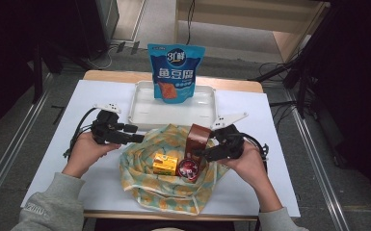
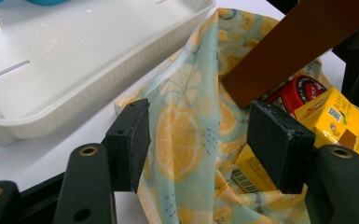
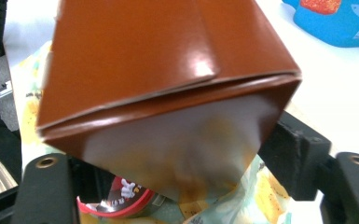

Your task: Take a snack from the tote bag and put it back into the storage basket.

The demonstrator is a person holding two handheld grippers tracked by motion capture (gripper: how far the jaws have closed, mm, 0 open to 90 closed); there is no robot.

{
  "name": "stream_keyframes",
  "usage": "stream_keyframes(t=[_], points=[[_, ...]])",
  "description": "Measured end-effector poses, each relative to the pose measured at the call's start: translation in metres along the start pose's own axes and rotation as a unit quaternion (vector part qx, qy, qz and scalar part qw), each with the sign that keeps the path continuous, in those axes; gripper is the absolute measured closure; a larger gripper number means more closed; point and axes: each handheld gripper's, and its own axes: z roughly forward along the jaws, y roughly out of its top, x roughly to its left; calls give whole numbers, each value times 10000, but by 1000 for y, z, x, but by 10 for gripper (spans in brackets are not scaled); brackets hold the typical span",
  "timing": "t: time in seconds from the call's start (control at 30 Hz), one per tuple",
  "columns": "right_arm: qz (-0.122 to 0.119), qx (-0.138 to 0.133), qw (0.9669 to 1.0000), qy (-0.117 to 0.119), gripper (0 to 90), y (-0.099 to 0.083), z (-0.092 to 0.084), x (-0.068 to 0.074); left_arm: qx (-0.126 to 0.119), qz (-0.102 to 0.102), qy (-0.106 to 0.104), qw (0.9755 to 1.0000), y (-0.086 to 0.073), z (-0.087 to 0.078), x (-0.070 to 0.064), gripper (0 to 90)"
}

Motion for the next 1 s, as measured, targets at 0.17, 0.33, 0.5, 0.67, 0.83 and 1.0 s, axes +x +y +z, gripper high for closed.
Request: stream_keyframes(t=[0.17, 0.33, 0.5, 0.67, 0.83, 1.0], points=[[-33, -19, 10000, 53, 295, 8, 5, 1, 14, 22, -27, 10000, -2, -1, -3, 394], [-79, 0, 9999, 74, 345, 13, 9, 1, 33, 26, -39, 10000, -2, -1, -1, 394], [-170, -16, 9999, -13, 409, 15, 10, 1, -6, -9, -16, 10000, -3, -2, 0, 394], [-200, -18, 9998, -48, 428, 16, 11, 0, -9, -2, -28, 10000, -3, -2, -1, 394], [-199, -34, 9998, -88, 435, 17, 8, -1, 8, 5, -30, 10000, -3, -2, 0, 394], [-117, -103, 9998, -120, 436, 17, 3, 0, -3, -15, -27, 10000, -4, -4, 0, 392]])
